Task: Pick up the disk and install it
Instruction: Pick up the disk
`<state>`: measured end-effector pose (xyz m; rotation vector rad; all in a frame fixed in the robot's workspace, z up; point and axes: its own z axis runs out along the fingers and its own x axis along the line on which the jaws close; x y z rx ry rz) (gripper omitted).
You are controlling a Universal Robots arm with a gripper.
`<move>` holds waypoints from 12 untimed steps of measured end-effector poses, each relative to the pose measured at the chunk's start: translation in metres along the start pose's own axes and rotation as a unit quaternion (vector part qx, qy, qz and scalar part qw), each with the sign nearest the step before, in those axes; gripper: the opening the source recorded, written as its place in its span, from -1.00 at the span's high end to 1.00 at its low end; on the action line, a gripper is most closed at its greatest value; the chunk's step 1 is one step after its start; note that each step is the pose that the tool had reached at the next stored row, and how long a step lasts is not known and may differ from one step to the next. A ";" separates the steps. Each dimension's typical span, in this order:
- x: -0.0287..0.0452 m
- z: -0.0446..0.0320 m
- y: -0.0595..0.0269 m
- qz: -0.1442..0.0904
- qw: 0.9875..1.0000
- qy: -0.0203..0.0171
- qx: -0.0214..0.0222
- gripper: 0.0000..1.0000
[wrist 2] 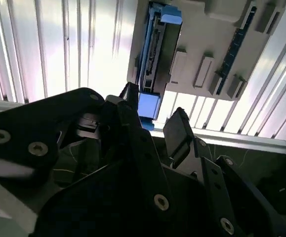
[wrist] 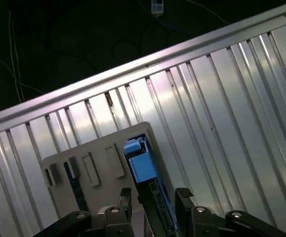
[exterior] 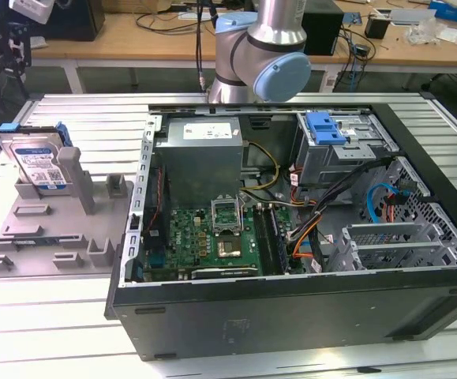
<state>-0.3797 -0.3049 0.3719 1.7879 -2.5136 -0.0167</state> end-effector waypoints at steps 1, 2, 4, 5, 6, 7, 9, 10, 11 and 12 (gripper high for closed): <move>0.0000 0.0002 0.0000 -0.025 1.000 0.001 0.001 0.04; 0.0000 0.0002 0.0000 -0.041 0.999 0.002 0.002 0.04; 0.0000 0.0003 0.0000 -0.059 0.998 0.003 0.003 0.04; 0.0000 0.0004 0.0001 -0.073 0.997 0.004 0.003 0.04; 0.0001 0.0005 0.0002 -0.080 0.997 0.004 0.003 0.04; 0.0001 0.0008 0.0005 -0.086 0.996 0.004 0.004 0.04; 0.0004 0.0010 0.0015 -0.094 0.996 0.004 0.004 0.04; 0.0005 0.0010 0.0016 -0.098 0.995 0.005 0.004 0.04; 0.0006 0.0009 0.0016 -0.098 0.995 0.005 0.004 0.04; 0.0006 0.0009 0.0018 -0.098 0.995 0.006 0.004 0.04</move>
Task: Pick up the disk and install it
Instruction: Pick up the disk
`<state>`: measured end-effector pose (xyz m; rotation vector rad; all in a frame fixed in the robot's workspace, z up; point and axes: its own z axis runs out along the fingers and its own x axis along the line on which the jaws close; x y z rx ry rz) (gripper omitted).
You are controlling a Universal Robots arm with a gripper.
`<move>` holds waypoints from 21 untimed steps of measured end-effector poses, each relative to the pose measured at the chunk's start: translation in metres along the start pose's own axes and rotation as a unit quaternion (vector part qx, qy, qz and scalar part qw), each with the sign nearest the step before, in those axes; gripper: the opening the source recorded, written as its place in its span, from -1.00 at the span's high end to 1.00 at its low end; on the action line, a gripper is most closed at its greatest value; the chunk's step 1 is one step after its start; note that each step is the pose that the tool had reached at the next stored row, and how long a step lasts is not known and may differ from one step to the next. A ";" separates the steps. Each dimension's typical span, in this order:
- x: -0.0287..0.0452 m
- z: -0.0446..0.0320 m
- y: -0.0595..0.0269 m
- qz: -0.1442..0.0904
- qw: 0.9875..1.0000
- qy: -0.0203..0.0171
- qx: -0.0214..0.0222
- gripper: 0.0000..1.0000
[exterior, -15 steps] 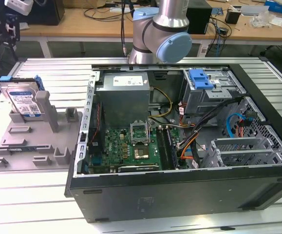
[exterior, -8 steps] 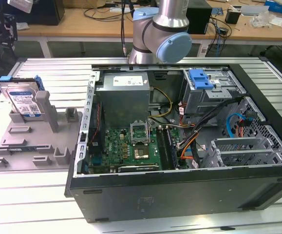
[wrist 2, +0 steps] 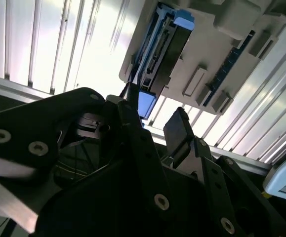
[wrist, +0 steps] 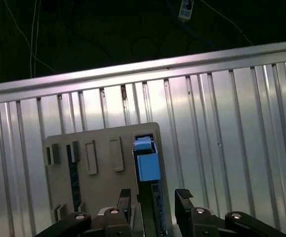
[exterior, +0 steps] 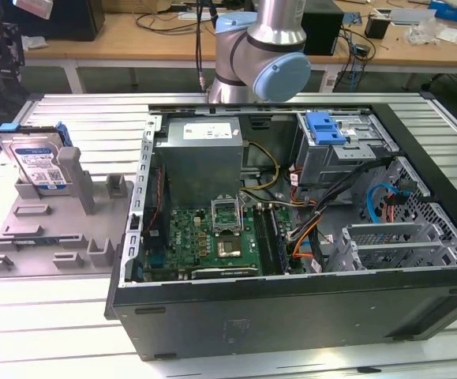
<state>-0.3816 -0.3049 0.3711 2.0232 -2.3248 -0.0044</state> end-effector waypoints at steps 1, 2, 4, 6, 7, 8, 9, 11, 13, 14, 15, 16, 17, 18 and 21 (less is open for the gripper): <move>0.0001 0.0000 0.0005 0.000 1.000 0.000 0.000 0.04; 0.0002 0.0001 0.0011 0.000 1.000 0.000 0.001 0.04; 0.0002 0.0002 0.0022 -0.002 1.000 0.000 0.001 0.04; 0.0003 0.0002 0.0022 -0.014 1.000 0.001 0.002 0.04; 0.0003 0.0001 0.0023 -0.025 1.000 0.001 0.002 0.04; 0.0003 0.0002 0.0023 -0.033 0.999 0.002 0.003 0.04; 0.0003 0.0002 0.0023 -0.040 0.999 0.002 0.003 0.04; 0.0005 0.0011 0.0046 -0.045 0.999 0.002 0.003 0.04; 0.0012 0.0026 0.0096 -0.046 0.999 0.002 0.006 0.04; 0.0015 0.0035 0.0125 -0.045 0.999 0.002 0.008 0.04; 0.0017 0.0040 0.0136 -0.045 0.999 0.002 0.009 0.04; 0.0017 0.0047 0.0139 -0.045 0.999 0.002 0.009 0.04; 0.0018 0.0053 0.0142 -0.046 0.999 0.001 0.010 0.04; 0.0017 0.0062 0.0144 -0.046 0.999 0.001 0.012 0.04; 0.0018 0.0114 0.0162 -0.047 0.999 0.001 0.015 0.04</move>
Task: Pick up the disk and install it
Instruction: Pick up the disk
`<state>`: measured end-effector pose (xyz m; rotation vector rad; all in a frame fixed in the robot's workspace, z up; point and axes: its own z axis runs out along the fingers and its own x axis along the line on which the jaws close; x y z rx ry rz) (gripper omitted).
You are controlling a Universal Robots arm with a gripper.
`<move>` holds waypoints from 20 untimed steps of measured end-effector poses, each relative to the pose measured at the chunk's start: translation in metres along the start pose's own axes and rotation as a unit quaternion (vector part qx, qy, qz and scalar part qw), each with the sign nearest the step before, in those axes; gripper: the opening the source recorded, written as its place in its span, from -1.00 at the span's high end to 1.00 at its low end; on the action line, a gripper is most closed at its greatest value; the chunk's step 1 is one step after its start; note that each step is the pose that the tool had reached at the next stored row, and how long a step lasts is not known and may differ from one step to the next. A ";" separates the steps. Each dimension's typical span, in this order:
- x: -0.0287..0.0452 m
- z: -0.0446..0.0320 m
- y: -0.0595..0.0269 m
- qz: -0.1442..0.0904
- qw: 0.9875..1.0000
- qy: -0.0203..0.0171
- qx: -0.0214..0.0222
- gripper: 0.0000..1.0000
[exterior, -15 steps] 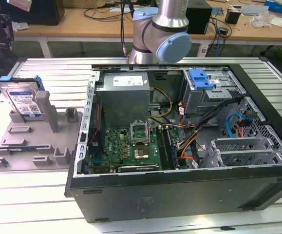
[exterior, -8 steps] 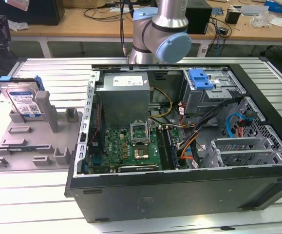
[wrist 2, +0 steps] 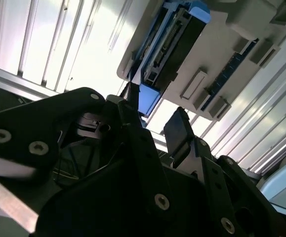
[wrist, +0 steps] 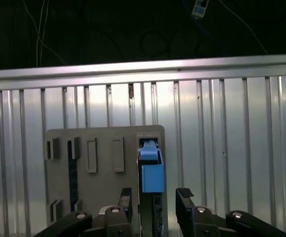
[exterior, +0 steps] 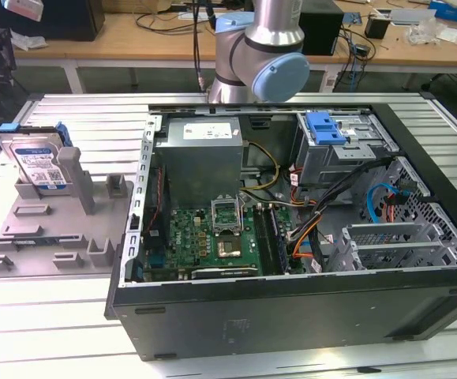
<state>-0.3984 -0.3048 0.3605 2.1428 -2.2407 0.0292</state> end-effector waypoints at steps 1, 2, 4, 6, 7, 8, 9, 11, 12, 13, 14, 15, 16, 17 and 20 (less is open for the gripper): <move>0.0000 0.0017 0.0015 -0.001 1.000 0.000 0.000 0.04; 0.0001 0.0025 0.0023 -0.001 1.000 0.000 0.000 0.04; 0.0003 0.0037 0.0031 -0.001 1.000 0.000 0.000 0.04; 0.0002 0.0054 0.0032 -0.003 1.000 0.000 0.000 0.04; 0.0001 0.0062 0.0032 -0.005 1.000 0.000 0.001 0.04; 0.0001 0.0073 0.0032 -0.007 1.000 0.000 0.001 0.04; 0.0000 0.0082 0.0032 -0.009 1.000 0.000 0.001 0.04; -0.0001 0.0105 0.0032 -0.015 1.000 0.000 0.001 0.04; -0.0001 0.0112 0.0032 -0.018 1.000 0.000 0.001 0.04; -0.0001 0.0118 0.0032 -0.021 1.000 0.000 0.001 0.04; -0.0001 0.0122 0.0032 -0.022 1.000 0.000 0.001 0.04; -0.0002 0.0130 0.0032 -0.025 1.000 0.000 0.000 0.04; -0.0002 0.0142 0.0036 -0.027 1.000 0.000 0.000 0.04; -0.0002 0.0154 0.0040 -0.027 1.000 0.000 0.000 0.04; -0.0003 0.0186 0.0057 -0.027 1.000 0.000 0.000 0.04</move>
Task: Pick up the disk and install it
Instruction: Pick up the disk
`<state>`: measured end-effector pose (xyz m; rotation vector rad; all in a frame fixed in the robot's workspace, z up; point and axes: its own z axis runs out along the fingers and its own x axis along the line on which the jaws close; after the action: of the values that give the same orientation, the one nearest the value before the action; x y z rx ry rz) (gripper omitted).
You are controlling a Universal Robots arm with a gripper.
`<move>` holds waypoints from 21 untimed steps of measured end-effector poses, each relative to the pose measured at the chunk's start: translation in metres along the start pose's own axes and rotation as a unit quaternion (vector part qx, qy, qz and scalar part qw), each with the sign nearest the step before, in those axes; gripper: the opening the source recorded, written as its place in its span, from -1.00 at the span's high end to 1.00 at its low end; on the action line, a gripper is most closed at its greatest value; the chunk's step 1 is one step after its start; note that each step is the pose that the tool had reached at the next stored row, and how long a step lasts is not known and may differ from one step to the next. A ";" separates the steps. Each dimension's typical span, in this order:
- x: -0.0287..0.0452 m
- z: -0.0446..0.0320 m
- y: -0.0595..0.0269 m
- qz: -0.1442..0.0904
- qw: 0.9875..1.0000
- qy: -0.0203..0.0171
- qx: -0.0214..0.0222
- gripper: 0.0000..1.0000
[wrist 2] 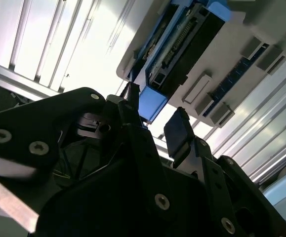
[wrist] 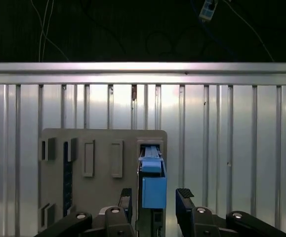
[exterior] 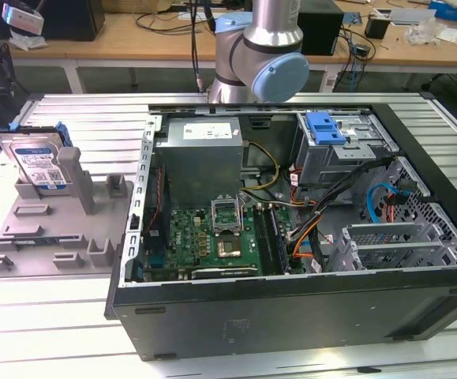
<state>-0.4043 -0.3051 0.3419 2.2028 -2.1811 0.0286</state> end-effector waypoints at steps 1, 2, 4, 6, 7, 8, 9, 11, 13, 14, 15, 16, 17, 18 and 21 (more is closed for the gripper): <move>0.0000 0.0011 0.0003 0.000 1.000 0.000 0.000 0.04; 0.0000 0.0018 0.0003 0.000 1.000 0.000 0.000 0.04; -0.0002 0.0035 0.0003 0.000 1.000 0.000 0.000 0.04; -0.0002 0.0049 0.0003 0.000 1.000 0.000 0.000 0.04; -0.0003 0.0066 0.0003 0.000 1.000 0.000 0.000 0.04; -0.0003 0.0079 0.0003 0.000 1.000 0.000 0.000 0.04; -0.0004 0.0089 0.0003 0.000 1.000 0.000 0.000 0.04; -0.0005 0.0108 0.0002 0.000 1.000 0.000 0.000 0.04; -0.0005 0.0123 0.0002 0.000 1.000 0.000 0.000 0.04; -0.0006 0.0133 0.0002 0.000 1.000 0.000 0.000 0.04; -0.0006 0.0142 0.0001 0.000 1.000 0.000 0.000 0.04; -0.0006 0.0148 0.0001 0.000 1.000 0.000 0.000 0.04; -0.0007 0.0157 0.0001 0.000 1.000 0.000 0.000 0.04; -0.0007 0.0162 0.0001 0.000 1.000 0.000 0.000 0.04; -0.0008 0.0173 0.0002 0.000 1.000 -0.001 0.000 0.04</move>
<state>-0.4048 -0.3050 0.3247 2.2039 -2.1824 0.0255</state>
